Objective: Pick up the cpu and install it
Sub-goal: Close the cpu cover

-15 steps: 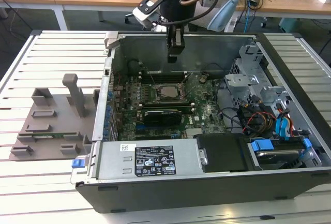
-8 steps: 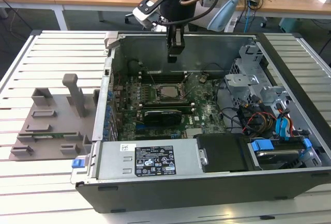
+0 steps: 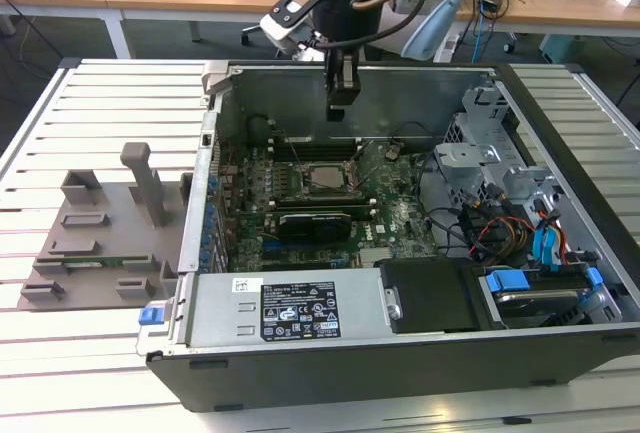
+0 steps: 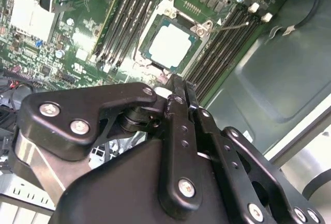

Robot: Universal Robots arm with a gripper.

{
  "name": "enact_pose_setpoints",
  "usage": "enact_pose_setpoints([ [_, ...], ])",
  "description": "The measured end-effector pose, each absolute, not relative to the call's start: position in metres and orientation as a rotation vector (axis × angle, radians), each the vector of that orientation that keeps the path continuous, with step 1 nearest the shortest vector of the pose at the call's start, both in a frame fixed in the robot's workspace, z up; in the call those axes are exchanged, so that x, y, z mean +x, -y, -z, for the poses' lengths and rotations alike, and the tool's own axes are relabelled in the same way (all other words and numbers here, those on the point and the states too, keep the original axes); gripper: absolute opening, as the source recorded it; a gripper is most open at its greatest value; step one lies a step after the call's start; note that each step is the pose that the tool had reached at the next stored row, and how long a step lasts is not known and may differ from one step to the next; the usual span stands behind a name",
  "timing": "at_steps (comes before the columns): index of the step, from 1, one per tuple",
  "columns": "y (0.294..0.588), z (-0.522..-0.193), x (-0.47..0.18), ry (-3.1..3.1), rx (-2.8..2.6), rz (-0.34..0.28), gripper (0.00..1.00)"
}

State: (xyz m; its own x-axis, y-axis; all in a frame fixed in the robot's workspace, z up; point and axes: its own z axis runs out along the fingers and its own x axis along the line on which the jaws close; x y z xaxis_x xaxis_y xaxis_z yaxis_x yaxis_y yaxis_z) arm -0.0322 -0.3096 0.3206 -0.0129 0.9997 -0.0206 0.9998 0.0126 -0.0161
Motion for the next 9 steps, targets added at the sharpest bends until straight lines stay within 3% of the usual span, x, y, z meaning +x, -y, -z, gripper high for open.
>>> enact_pose_setpoints([
  [9, 0.310, -0.320, 0.000, -2.234, 2.206, 0.044, 0.16],
])
